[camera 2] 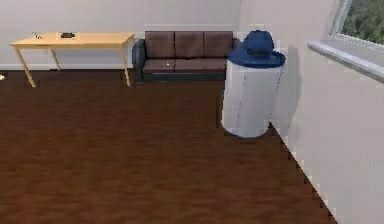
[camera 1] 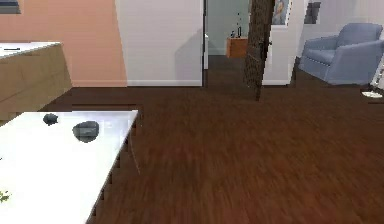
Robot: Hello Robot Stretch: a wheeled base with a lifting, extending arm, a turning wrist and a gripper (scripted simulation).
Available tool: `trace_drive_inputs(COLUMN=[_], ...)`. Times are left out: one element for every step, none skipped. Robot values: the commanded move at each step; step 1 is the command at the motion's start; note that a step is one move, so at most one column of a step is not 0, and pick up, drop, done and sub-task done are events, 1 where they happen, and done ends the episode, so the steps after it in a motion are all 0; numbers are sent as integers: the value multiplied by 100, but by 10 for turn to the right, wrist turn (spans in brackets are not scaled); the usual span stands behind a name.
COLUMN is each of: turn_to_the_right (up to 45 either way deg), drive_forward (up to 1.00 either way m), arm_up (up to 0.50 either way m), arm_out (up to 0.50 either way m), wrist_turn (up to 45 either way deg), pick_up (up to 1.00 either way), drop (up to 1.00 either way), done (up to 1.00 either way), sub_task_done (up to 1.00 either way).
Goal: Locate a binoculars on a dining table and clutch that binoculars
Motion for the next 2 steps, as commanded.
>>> trace_drive_inputs(turn_to_the_right=[450,390], drive_forward=[0,0], arm_up=[0,0], arm_out=[0,0], wrist_turn=[0,0], pick_up=[0,0], drop=[0,0], done=[0,0], sub_task_done=[0,0])
